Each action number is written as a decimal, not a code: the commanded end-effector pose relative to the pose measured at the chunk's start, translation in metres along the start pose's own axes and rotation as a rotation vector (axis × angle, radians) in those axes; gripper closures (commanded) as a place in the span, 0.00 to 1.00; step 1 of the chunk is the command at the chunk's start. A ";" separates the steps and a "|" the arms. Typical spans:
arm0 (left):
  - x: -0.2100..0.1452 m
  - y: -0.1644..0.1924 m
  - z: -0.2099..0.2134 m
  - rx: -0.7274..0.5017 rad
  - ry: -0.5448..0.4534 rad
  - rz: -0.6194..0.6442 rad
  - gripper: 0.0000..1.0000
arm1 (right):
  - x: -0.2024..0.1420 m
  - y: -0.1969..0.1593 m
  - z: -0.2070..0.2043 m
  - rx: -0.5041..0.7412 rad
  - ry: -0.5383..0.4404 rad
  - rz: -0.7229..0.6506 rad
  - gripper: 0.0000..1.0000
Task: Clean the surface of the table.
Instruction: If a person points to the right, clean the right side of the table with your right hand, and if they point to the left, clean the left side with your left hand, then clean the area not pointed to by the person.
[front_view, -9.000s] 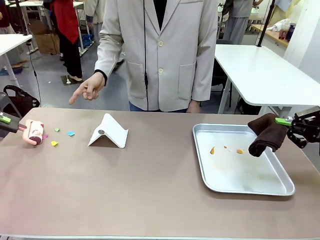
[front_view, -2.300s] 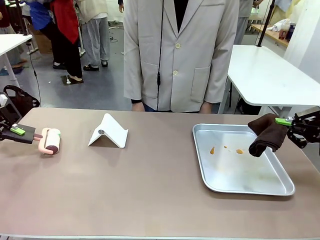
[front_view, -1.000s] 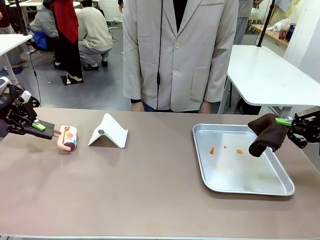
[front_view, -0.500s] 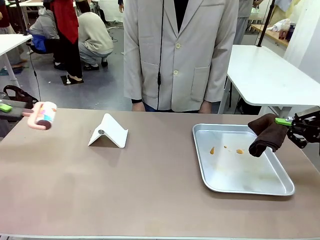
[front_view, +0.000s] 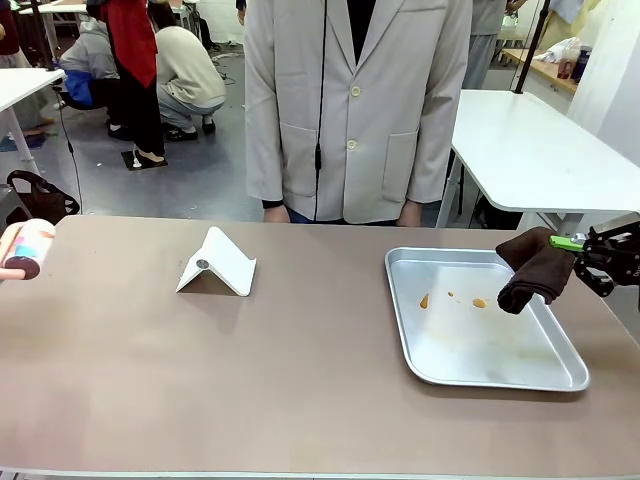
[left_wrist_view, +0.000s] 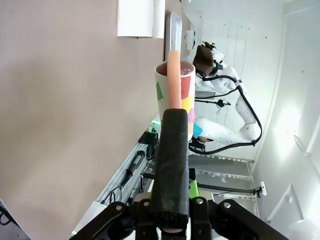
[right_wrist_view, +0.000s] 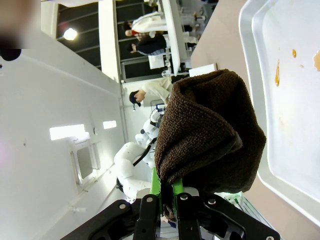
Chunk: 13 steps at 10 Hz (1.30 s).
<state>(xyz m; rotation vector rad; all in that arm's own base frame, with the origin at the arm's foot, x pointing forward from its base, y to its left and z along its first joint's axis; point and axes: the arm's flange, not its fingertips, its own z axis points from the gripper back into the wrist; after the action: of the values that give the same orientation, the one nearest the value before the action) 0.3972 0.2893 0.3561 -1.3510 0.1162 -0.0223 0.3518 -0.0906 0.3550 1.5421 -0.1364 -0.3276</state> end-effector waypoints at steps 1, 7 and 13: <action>0.007 -0.011 -0.003 0.008 0.020 -0.021 0.78 | -0.003 0.003 0.003 0.010 0.009 0.000 1.00; 0.007 -0.011 -0.003 0.008 0.020 -0.021 0.78 | -0.003 0.003 0.003 0.010 0.009 0.000 1.00; 0.007 -0.011 -0.003 0.008 0.020 -0.021 0.78 | -0.003 0.003 0.003 0.010 0.009 0.000 1.00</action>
<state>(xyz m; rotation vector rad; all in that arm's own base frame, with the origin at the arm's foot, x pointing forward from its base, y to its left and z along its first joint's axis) 0.4066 0.2838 0.3615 -1.3362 0.1216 -0.0483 0.3518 -0.0907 0.3550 1.5421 -0.1364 -0.3276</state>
